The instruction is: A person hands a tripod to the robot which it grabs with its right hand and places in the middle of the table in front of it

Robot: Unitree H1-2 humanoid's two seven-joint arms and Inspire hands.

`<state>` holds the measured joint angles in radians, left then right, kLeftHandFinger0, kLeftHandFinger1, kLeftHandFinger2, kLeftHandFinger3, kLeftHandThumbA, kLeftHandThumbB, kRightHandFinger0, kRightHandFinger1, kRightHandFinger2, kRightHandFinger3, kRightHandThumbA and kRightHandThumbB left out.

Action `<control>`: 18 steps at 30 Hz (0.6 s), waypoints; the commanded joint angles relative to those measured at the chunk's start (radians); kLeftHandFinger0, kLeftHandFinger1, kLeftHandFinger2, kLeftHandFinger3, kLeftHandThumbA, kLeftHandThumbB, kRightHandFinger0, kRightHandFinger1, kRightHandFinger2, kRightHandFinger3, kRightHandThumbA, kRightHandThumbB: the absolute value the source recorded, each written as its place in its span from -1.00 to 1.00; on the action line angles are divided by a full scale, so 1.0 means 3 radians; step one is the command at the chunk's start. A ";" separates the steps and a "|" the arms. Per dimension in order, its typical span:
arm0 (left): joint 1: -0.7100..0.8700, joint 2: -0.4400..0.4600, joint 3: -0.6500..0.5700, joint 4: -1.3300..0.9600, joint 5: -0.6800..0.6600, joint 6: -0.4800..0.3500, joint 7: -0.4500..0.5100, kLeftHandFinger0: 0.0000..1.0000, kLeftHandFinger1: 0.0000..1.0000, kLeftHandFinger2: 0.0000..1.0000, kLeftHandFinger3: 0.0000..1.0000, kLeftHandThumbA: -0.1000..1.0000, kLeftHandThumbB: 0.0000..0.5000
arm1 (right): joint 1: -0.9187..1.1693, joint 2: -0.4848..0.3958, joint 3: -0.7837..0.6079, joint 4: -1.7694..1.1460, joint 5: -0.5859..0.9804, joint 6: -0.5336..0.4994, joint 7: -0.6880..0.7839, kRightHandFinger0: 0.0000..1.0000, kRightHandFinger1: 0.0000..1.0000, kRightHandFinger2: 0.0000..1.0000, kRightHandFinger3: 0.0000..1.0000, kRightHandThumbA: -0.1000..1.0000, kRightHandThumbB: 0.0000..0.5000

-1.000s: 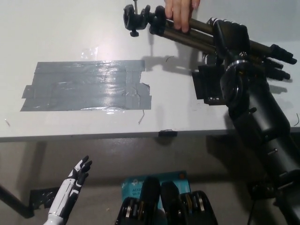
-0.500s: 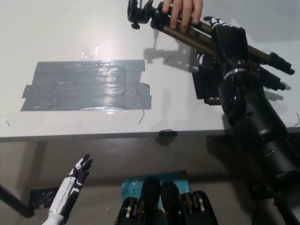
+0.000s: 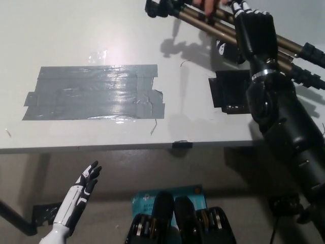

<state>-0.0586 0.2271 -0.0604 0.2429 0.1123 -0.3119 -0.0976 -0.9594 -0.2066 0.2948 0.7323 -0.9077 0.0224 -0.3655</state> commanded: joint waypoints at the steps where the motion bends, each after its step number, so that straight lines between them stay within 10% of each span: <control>1: -0.0032 0.0052 -0.0015 -0.0053 0.0012 -0.0078 -0.0043 1.00 1.00 1.00 1.00 1.00 0.28 | -0.0202 -0.0180 0.0030 -0.0217 0.0129 -0.0222 0.0056 -0.97 0.20 0.91 0.96 -1.00 -0.35; 18: -0.0087 0.0054 -0.0031 -0.0006 0.0026 -0.0129 -0.0046 1.00 1.00 1.00 1.00 1.00 0.23 | 0.0216 -0.0398 0.0123 -0.0162 0.0432 -0.0582 0.0445 -0.97 0.14 0.91 0.85 -1.00 -0.26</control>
<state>-0.0653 0.2278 -0.0640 0.2487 0.1144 -0.3128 -0.0984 -0.8563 -0.3040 0.3341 0.7193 -0.8223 -0.0868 -0.2334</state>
